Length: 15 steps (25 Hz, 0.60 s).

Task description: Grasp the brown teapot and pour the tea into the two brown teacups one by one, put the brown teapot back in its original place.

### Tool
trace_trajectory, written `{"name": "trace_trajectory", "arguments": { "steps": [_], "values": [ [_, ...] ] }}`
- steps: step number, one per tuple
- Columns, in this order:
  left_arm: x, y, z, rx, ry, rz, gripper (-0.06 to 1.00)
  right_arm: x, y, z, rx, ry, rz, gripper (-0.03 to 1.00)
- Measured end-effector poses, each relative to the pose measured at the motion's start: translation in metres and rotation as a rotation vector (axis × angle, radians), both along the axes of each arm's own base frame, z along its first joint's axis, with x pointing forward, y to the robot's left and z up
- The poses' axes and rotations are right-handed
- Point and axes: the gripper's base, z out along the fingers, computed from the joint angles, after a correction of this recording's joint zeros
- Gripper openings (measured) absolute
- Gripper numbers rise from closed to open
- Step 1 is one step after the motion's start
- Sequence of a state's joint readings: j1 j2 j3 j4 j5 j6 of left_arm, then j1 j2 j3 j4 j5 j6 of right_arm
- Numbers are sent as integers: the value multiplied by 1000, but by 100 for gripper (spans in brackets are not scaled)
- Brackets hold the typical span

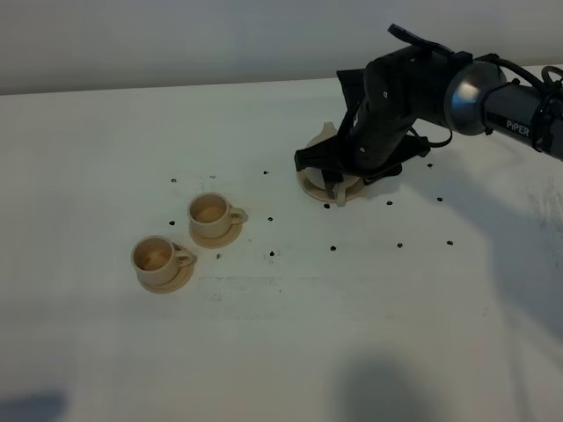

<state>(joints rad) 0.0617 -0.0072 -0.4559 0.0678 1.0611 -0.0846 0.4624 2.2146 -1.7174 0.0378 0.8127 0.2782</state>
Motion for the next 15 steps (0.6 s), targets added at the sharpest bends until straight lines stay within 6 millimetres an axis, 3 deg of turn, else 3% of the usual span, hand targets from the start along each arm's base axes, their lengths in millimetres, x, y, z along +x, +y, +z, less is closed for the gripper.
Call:
{"name": "trace_trajectory", "arguments": {
  "steps": [4,15],
  "values": [
    [0,0,0,0,0,0,43,3,1,6,5,-10,0,49],
    [0,0,0,0,0,0,43,2,1,-4,-10,18,2,49]
  ]
}}
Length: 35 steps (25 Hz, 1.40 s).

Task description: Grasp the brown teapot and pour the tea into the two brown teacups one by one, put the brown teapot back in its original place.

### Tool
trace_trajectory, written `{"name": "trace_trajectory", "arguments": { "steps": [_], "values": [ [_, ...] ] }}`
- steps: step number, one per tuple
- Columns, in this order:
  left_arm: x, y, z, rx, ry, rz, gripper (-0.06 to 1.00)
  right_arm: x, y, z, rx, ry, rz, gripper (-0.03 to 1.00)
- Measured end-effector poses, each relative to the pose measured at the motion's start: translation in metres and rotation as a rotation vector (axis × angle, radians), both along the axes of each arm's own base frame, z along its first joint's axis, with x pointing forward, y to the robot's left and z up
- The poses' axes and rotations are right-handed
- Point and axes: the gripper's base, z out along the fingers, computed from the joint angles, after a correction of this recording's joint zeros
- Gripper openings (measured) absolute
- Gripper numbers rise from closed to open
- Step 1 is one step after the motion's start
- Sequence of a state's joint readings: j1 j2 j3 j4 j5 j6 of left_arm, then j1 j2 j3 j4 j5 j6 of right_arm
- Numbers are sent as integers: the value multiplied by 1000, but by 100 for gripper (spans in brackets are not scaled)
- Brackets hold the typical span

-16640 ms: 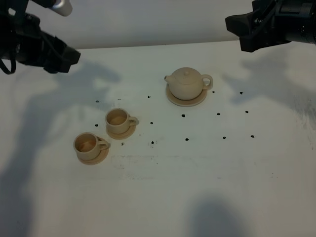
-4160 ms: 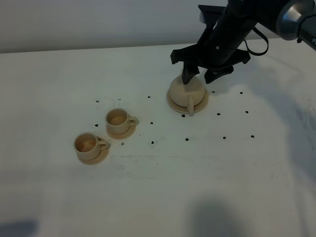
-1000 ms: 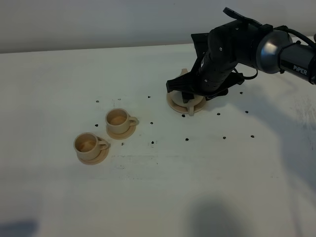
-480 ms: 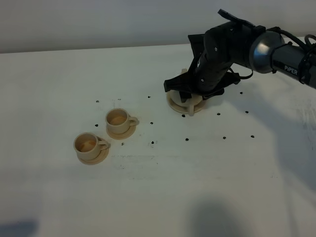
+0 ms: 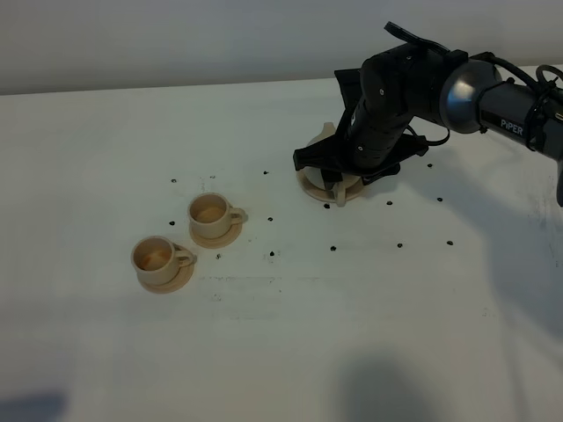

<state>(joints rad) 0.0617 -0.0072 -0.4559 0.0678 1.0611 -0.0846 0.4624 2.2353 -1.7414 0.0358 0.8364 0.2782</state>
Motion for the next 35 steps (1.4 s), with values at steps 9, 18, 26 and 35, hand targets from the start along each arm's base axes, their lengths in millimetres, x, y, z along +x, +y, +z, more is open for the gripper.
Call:
{"name": "trace_trajectory", "arguments": {
  "steps": [9,18,26,35],
  "values": [
    [0,0,0,0,0,0,43,0,0,0,0,0,0,41],
    [0,0,0,0,0,0,43,-1,1,0,-6,2,28,10],
    [0,0,0,0,0,0,43,-1,1,0,-18,-6,71,10],
    [0,0,0,0,0,0,43,-1,1,1,-20,-7,76,10]
  ]
}}
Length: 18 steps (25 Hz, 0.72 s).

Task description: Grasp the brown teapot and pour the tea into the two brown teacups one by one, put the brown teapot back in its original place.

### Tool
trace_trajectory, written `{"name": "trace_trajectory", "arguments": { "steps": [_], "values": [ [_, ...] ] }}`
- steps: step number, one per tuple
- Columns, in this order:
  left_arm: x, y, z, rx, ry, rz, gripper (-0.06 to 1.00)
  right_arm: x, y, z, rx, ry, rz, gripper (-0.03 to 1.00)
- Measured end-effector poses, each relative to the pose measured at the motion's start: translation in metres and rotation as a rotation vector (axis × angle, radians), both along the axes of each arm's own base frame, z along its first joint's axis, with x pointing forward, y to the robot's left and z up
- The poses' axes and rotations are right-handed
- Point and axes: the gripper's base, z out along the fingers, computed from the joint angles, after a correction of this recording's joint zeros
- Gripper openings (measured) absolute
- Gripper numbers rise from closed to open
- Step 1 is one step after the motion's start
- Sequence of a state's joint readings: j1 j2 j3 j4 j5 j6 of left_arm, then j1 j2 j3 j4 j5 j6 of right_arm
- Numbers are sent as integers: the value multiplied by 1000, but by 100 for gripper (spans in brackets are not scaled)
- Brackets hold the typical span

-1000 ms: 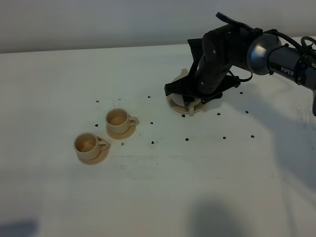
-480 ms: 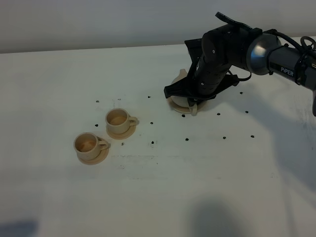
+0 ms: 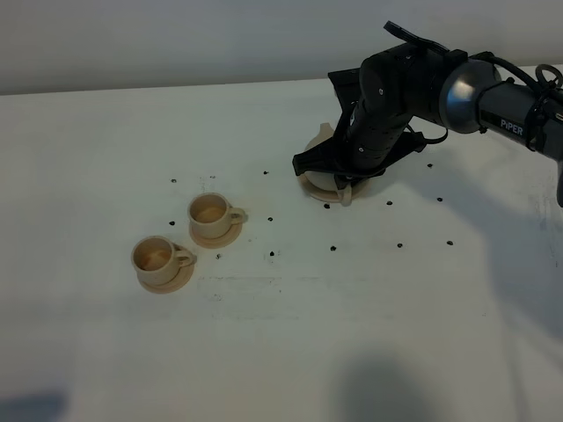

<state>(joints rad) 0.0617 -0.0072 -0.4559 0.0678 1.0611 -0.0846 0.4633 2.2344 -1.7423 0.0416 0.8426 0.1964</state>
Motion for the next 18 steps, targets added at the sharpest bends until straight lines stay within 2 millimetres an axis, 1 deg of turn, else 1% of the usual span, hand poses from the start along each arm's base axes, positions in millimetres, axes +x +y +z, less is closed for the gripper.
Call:
{"name": "trace_trajectory", "arguments": {
  "steps": [7,15,18],
  "values": [
    [0,0,0,0,0,0,43,0,-2,9,-7,-21,6,10],
    [0,0,0,0,0,0,43,0,-2,10,-15,-30,17,10],
    [0,0,0,0,0,0,43,0,-3,14,-15,-39,29,10]
  ]
}}
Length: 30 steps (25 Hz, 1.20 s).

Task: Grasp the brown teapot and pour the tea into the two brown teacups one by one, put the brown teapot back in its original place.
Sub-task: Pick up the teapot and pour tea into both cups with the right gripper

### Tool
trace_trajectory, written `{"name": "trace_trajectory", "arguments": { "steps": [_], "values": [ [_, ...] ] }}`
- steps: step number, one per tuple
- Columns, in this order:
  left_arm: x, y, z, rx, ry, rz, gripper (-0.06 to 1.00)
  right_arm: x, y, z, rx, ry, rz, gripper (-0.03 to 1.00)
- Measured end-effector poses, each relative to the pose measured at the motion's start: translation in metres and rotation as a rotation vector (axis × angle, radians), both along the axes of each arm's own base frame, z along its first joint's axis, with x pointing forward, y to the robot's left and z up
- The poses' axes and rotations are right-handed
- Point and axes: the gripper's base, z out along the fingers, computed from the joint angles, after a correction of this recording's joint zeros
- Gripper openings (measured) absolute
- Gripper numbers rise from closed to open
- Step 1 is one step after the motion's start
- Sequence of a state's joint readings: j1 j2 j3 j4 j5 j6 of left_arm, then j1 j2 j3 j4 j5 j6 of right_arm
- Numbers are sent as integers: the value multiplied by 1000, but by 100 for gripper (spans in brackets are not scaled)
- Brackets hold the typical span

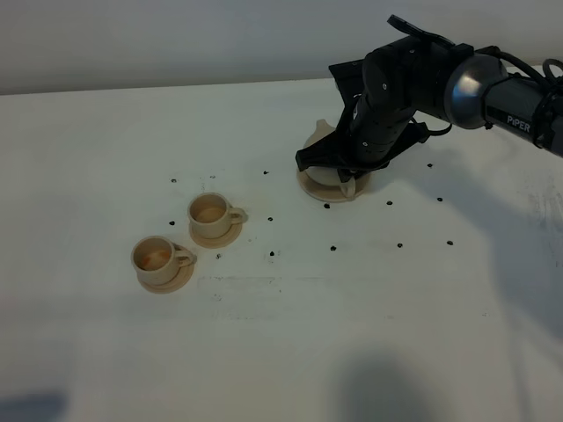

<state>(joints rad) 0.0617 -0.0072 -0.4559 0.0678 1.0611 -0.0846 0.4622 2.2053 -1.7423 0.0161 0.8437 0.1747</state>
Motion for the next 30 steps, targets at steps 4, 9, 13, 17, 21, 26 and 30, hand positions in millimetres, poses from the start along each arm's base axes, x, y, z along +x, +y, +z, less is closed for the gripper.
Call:
{"name": "trace_trajectory", "arguments": {
  "steps": [4,9,13,17,21,26,30],
  "values": [
    [0,0,0,0,0,0,43,-5,3,19,-8,-39,28,10],
    [0,0,0,0,0,0,43,-17,15,39,-11,-71,98,10],
    [0,0,0,0,0,0,43,-28,26,45,-27,-71,167,10],
    [0,0,0,0,0,0,43,-39,37,46,-57,-48,243,10],
    [0,0,0,0,0,0,43,-49,50,47,-67,-46,294,10],
    [0,0,0,0,-1,0,43,-61,66,47,-99,-62,367,10],
    [0,0,0,0,-1,0,43,-71,75,46,-135,-54,415,10]
  ]
}}
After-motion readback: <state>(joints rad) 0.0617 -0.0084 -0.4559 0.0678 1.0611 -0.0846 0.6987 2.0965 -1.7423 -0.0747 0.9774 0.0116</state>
